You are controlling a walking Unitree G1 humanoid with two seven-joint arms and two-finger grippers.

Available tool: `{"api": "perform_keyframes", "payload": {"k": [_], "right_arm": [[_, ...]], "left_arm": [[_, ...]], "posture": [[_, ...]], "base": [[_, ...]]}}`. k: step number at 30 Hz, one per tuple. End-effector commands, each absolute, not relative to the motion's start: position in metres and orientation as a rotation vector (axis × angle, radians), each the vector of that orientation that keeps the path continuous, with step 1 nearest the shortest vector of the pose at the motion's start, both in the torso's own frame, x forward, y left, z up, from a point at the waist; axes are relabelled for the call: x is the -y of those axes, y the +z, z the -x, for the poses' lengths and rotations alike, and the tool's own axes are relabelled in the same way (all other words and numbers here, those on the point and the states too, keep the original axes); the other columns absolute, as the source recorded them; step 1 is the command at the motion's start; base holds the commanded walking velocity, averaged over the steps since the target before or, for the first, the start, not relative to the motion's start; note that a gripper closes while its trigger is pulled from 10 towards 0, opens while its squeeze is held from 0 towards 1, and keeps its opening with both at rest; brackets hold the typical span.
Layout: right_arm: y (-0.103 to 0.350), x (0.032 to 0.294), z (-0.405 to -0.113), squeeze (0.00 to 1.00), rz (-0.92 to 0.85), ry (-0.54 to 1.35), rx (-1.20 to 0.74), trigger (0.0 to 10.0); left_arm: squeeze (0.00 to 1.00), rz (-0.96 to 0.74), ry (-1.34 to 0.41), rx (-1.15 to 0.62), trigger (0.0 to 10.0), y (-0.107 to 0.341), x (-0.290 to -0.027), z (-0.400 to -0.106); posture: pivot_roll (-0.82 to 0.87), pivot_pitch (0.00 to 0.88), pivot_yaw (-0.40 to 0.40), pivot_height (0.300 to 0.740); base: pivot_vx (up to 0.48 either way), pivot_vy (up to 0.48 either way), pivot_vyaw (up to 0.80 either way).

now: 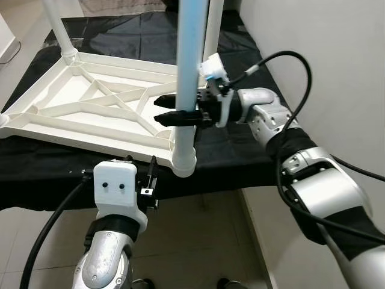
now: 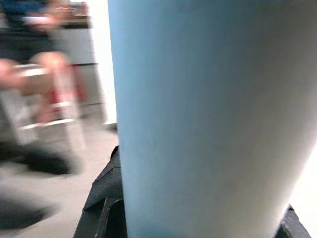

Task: Building children table

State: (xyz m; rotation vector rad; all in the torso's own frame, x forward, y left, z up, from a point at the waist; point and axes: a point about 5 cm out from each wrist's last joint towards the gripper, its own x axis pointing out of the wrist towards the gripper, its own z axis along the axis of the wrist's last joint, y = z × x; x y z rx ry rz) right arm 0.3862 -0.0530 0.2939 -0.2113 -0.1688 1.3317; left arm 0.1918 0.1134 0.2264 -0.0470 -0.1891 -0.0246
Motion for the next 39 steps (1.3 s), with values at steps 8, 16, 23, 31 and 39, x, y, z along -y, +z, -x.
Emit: {"api": "perform_keyframes", "payload": {"k": [8, 16, 23, 31, 39], "right_arm": [[0.255, 0.079, -0.417, 0.00, 0.149, 0.666, -0.023, 10.0], [0.238, 0.086, -0.422, 0.00, -0.020, 0.312, -0.078, 10.0], [0.223, 0.072, -0.417, 0.00, -0.088, -0.088, -0.104, 10.0], [0.218, 0.043, -0.401, 0.00, -0.189, -0.371, -0.100, 10.0], [0.234, 0.002, -0.385, 0.00, -0.167, -0.453, -0.097, 10.0]], "left_arm": [[0.00, 0.021, -0.004, 0.189, 10.0, 0.225, -0.119, -0.193], [0.00, 0.020, 0.001, 0.190, 10.0, 0.225, -0.120, -0.194], [0.00, 0.019, 0.005, 0.201, 10.0, 0.227, -0.120, -0.195], [0.00, 0.019, 0.015, 0.207, 10.0, 0.228, -0.121, -0.196], [0.00, 0.024, 0.022, 0.222, 10.0, 0.230, -0.118, -0.197]], "posture": [[0.06, 0.265, -0.028, 0.740], [0.05, 0.268, -0.032, 0.740], [0.06, 0.268, -0.038, 0.740], [0.07, 0.258, -0.038, 0.740], [0.10, 0.250, -0.063, 0.740]], "base": [[0.000, 0.000, 0.00], [0.000, 0.000, 0.00], [0.000, 0.000, 0.00], [0.000, 0.000, 0.00], [0.000, 0.000, 0.00]]}}
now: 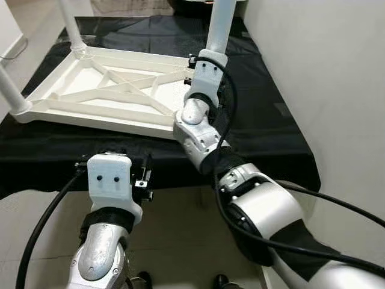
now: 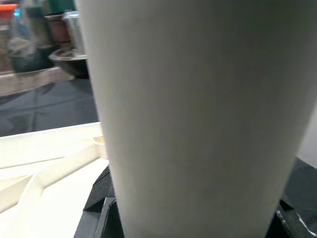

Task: Building children table

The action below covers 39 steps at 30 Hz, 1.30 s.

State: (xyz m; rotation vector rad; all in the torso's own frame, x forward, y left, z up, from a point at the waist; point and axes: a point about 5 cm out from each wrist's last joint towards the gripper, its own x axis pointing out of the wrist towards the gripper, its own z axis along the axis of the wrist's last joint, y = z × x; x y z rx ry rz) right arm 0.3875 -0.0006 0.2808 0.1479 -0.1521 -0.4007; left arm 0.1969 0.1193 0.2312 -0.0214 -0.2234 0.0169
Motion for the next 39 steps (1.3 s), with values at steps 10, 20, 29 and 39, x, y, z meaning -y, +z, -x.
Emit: {"api": "perform_keyframes", "payload": {"k": [10, 20, 29, 39], "right_arm": [[0.240, -0.001, -0.386, 0.79, -0.212, -0.408, -0.084, 10.0], [0.243, 0.007, -0.392, 1.00, -0.203, -0.317, -0.021, 10.0], [0.250, 0.012, -0.397, 0.00, -0.173, -0.115, 0.087, 10.0], [0.230, 0.026, -0.388, 0.00, -0.140, 0.044, 0.140, 10.0]], "left_arm": [[0.00, 0.022, 0.025, 0.219, 10.0, 0.229, -0.118, -0.196], [0.00, 0.022, 0.011, 0.211, 10.0, 0.225, -0.115, -0.198], [0.00, 0.015, 0.005, 0.213, 10.0, 0.223, -0.115, -0.199], [0.00, 0.004, -0.003, 0.225, 10.0, 0.222, -0.115, -0.204]], "posture": [[0.09, 0.240, -0.066, 0.740], [0.07, 0.224, -0.050, 0.740], [0.06, 0.204, -0.039, 0.740], [0.05, 0.176, -0.039, 0.740]], "base": [[0.000, 0.000, 0.00], [0.000, 0.000, 0.00], [0.000, 0.000, 0.00], [0.000, 0.000, 0.00]]}}
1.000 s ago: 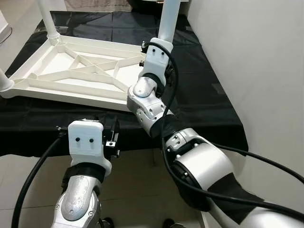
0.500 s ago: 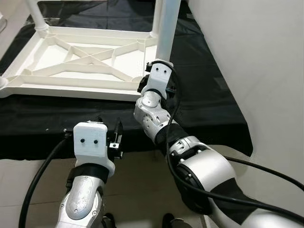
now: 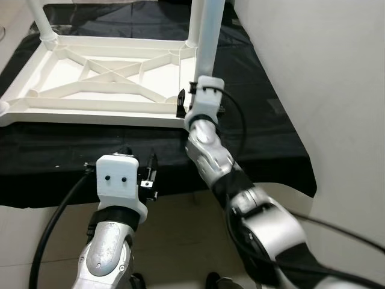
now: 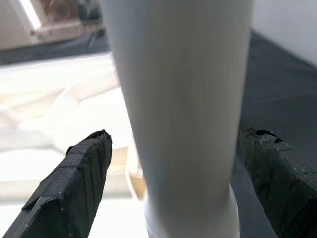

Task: Building children table

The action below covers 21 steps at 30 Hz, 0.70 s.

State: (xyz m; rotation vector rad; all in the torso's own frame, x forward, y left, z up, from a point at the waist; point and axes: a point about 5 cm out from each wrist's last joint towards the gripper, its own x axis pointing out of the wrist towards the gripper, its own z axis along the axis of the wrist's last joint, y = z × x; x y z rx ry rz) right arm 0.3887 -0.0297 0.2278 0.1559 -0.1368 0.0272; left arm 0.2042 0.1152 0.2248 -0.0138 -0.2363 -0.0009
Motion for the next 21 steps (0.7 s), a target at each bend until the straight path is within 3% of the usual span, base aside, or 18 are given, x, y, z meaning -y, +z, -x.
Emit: {"api": "perform_keyframes", "payload": {"k": [1, 9, 21], "right_arm": [[0.227, 0.028, -0.385, 0.00, -0.139, 0.073, 0.140, 10.0], [0.219, 0.041, -0.375, 0.00, -0.155, 0.189, 0.143, 10.0], [0.167, 0.097, -0.338, 0.00, -0.054, 0.279, 0.081, 10.0]], "left_arm": [[0.00, 0.002, -0.002, 0.227, 10.0, 0.221, -0.116, -0.205], [0.00, -0.007, 0.003, 0.233, 10.0, 0.220, -0.119, -0.208], [0.00, -0.016, 0.077, 0.166, 10.0, 0.200, -0.137, -0.205]], "posture": [[0.04, 0.172, -0.040, 0.740], [0.03, 0.152, -0.039, 0.740], [0.02, 0.093, -0.035, 0.740]], "base": [[0.000, 0.000, 0.00], [0.000, 0.000, 0.00], [0.000, 0.000, 0.00]]}}
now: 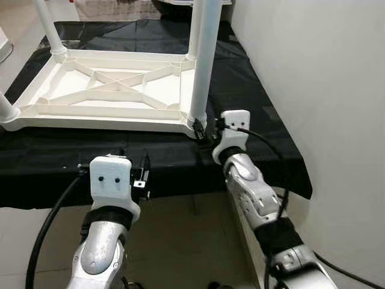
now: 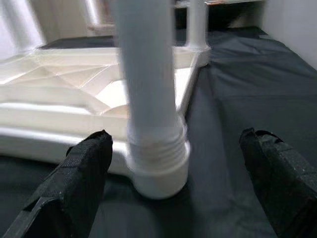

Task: Building children table

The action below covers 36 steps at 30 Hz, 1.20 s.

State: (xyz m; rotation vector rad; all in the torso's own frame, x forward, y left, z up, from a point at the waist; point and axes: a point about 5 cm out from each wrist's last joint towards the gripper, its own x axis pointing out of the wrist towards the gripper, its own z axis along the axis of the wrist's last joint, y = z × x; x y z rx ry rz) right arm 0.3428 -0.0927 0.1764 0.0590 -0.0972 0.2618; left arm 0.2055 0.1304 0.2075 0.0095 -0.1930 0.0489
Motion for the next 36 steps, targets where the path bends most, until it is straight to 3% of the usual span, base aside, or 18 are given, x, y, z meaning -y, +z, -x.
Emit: {"api": "perform_keyframes", "payload": {"k": [1, 11, 17, 27, 36], "right_arm": [[0.167, 0.097, -0.338, 0.00, -0.054, 0.279, 0.081, 10.0], [0.163, 0.133, -0.338, 0.00, 0.012, 0.104, 0.066, 10.0], [0.174, 0.178, -0.352, 0.00, 0.081, -0.153, 0.104, 10.0], [0.183, 0.175, -0.359, 0.00, 0.047, -0.163, 0.130, 10.0], [0.180, 0.168, -0.362, 0.00, 0.038, -0.160, 0.123, 10.0]], "left_arm": [[0.00, -0.016, 0.077, 0.166, 10.0, 0.200, -0.137, -0.205], [0.00, -0.055, 0.216, 0.103, 10.0, 0.184, -0.164, -0.206], [0.00, -0.166, 0.452, 0.153, 10.0, 0.194, -0.219, -0.203], [0.00, -0.185, 0.494, 0.190, 10.0, 0.201, -0.233, -0.208], [0.00, -0.193, 0.466, 0.202, 10.0, 0.203, -0.232, -0.209]], "posture": [[0.02, 0.093, -0.035, 0.740], [0.01, 0.053, -0.033, 0.740], [0.02, 0.026, -0.038, 0.740], [0.02, 0.011, -0.036, 0.740], [0.02, 0.011, -0.036, 0.740]], "base": [[0.000, 0.000, 0.00], [0.000, 0.000, 0.00], [0.000, 0.000, 0.00], [0.000, 0.000, 0.00], [0.360, 0.000, 0.00]]}}
